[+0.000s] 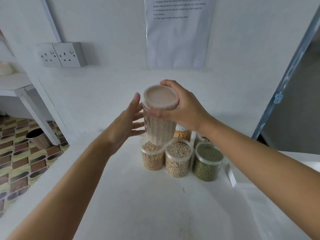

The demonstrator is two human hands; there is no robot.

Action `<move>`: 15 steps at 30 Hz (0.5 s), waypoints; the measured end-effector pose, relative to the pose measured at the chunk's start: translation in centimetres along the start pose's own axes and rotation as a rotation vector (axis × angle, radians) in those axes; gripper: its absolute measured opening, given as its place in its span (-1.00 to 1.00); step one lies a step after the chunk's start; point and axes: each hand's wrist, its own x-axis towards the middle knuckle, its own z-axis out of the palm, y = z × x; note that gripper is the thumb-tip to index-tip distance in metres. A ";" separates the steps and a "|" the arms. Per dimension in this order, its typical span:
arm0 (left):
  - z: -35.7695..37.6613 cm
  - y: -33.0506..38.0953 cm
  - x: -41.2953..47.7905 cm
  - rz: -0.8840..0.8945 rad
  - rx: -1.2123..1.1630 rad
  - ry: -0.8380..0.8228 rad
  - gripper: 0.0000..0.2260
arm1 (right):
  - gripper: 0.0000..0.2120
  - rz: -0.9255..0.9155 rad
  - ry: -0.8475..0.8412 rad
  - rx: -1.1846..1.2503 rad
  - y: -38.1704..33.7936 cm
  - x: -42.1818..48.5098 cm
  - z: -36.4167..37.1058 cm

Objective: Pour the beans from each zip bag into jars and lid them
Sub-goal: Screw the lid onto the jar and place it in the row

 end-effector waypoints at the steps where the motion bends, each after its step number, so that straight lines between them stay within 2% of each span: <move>1: -0.1 0.5 1.1 0.004 -0.003 0.038 -0.29 | -0.14 -0.001 0.009 0.010 0.3 1.1 0.0; 4: -0.4 1.4 4.2 0.022 -0.001 0.137 -0.48 | -0.15 -0.006 0.043 0.022 1.7 3.9 0.2; 7: -0.9 0.9 7.2 0.013 -0.008 0.207 -0.57 | -0.11 0.018 0.060 0.009 3.7 6.3 0.8; 12: -2.0 -2.6 11.0 -0.049 -0.071 0.243 -0.47 | -0.13 0.084 0.025 -0.013 7.6 8.6 3.2; 15: -2.5 -4.9 13.0 -0.084 -0.074 0.226 -0.51 | -0.17 0.128 0.012 -0.016 9.9 9.2 4.5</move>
